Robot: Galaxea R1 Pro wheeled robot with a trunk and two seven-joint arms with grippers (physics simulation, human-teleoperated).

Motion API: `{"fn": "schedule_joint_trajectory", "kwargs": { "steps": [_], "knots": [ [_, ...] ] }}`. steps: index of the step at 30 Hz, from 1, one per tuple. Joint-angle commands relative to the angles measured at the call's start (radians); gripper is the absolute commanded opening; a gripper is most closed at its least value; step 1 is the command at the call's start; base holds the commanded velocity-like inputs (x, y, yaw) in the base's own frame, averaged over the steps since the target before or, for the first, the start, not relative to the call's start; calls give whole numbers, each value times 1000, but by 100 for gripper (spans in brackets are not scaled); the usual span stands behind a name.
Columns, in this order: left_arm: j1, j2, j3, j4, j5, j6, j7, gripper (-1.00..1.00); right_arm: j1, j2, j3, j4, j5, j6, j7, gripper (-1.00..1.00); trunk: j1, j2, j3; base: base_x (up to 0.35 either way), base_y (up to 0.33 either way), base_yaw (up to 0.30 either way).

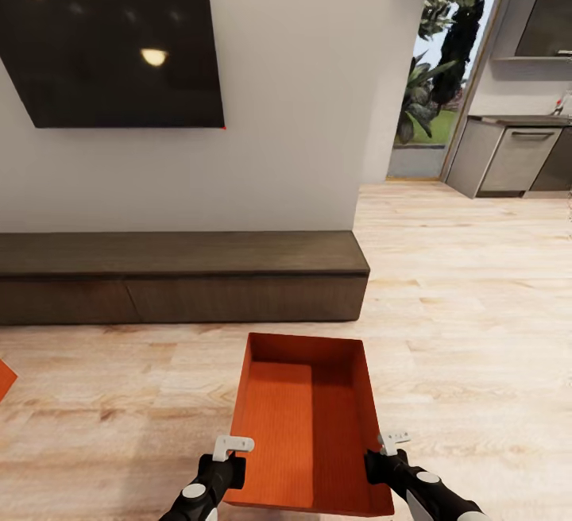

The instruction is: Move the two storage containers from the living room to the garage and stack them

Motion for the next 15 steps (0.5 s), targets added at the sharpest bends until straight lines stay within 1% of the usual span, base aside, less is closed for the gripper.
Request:
{"fn": "schedule_joint_trajectory", "kwargs": {
  "steps": [1, 5, 15],
  "knots": [
    [-1, -5, 3, 0, 9, 5, 16, -100, 0, 1, 16, -1, 0, -18, -3, -100, 0, 0, -1, 0, 0, -192],
    [-1, -3, 3, -1, 9, 4, 16, -100, 0, 1, 16, -1, -1, -18, -3, -100, 0, 0, -1, 0, 0, -241],
    [-1, -4, 3, -2, 9, 4, 16, -100, 0, 0, 16, -1, -2, -18, -3, -100, 0, 0, 1, 0, 0, -279]
  ]
}}
